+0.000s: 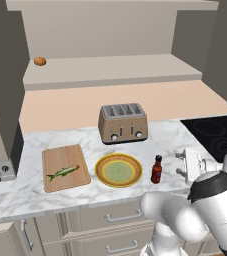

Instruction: Pick the fish from the plate and place it on the cutting board. Then pick the condiment bottle from the cabinet and place it next to the cutting board.

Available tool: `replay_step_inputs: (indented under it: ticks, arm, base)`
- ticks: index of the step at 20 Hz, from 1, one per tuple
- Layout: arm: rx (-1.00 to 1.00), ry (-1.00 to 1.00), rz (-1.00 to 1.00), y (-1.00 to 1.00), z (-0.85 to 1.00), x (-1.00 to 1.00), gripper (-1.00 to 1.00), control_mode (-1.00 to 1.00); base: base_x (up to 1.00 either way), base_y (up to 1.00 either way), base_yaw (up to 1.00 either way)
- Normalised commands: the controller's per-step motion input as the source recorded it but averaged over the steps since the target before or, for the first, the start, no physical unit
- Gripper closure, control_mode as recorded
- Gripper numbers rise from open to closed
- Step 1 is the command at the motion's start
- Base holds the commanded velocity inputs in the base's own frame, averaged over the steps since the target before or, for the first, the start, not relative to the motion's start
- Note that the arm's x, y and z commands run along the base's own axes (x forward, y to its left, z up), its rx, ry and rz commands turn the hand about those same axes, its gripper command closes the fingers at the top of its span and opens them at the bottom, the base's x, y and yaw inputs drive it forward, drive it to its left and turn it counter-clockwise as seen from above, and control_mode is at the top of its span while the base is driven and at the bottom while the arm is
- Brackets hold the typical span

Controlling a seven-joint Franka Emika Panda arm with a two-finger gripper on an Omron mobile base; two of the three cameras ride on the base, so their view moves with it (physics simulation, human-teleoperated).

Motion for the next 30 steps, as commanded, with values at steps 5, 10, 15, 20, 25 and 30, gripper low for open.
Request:
replay_step_inputs:
  ticks: [5,10,15,20,25,30]
  arm:
    - [-0.01,-0.08,-0.05,-0.09,0.24,-0.24,-1.00,-1.00]
    - [-0.06,-0.09,-0.06,0.00,0.23,-0.26,-1.00,-1.00]
    - [-0.14,-0.11,-0.08,0.00,0.26,-0.28,-1.00,-1.00]
    - [-0.20,-0.13,-0.11,0.00,0.22,-0.30,-1.00,-1.00]
    - [-0.25,-0.20,-0.15,0.00,0.06,-0.33,-1.00,-1.00]
    - [-0.29,-0.23,-0.15,0.04,0.05,-0.28,-1.00,-1.00]
  base:
    - [0.00,0.00,0.00]
    - [0.00,0.00,0.00]
    - [0.00,0.00,0.00]
    - [0.00,0.00,0.00]
    - [0.00,0.00,0.00]
    - [0.00,0.00,0.00]
